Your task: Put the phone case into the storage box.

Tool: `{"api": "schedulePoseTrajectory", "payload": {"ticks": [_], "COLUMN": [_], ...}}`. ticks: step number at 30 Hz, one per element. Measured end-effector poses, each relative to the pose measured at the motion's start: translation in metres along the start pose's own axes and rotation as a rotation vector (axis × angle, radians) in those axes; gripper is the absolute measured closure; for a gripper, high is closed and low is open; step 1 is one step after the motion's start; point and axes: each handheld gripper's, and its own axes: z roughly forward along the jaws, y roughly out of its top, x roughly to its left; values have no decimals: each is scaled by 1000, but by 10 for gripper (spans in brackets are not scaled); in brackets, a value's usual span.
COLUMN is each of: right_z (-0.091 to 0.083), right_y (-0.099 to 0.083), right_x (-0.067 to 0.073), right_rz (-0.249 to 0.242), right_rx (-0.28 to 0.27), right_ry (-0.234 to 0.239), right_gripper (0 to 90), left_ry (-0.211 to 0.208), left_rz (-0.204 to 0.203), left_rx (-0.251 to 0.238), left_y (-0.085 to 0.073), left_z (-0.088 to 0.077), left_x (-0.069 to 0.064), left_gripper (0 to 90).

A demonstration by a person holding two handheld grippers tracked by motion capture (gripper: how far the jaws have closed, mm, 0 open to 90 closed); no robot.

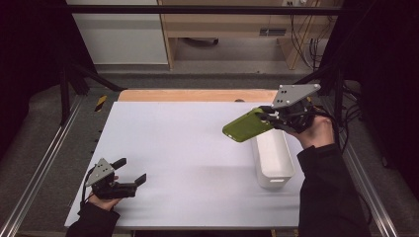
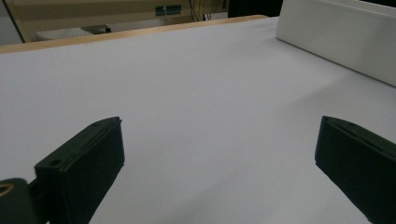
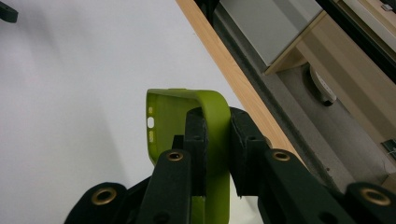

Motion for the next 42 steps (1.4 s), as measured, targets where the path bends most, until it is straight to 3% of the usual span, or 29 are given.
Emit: {"api": "schedulePoseTrajectory", "payload": {"ticks": [33,42], "right_z": [-6,-7], "right_y": [3,0], "right_x": [-18,-25], "right_rz": [-142,-152], "right_rx": [87,104], "right_ry": [-104,-121], "right_gripper": [788,788], "left_ry": [-8,-16], "left_rz": [23,34], "left_rx": [6,5], "left_y": [-1,-1], "left_z": [1,2], "left_x": [-2,-3], "left_gripper": [10,10]}}
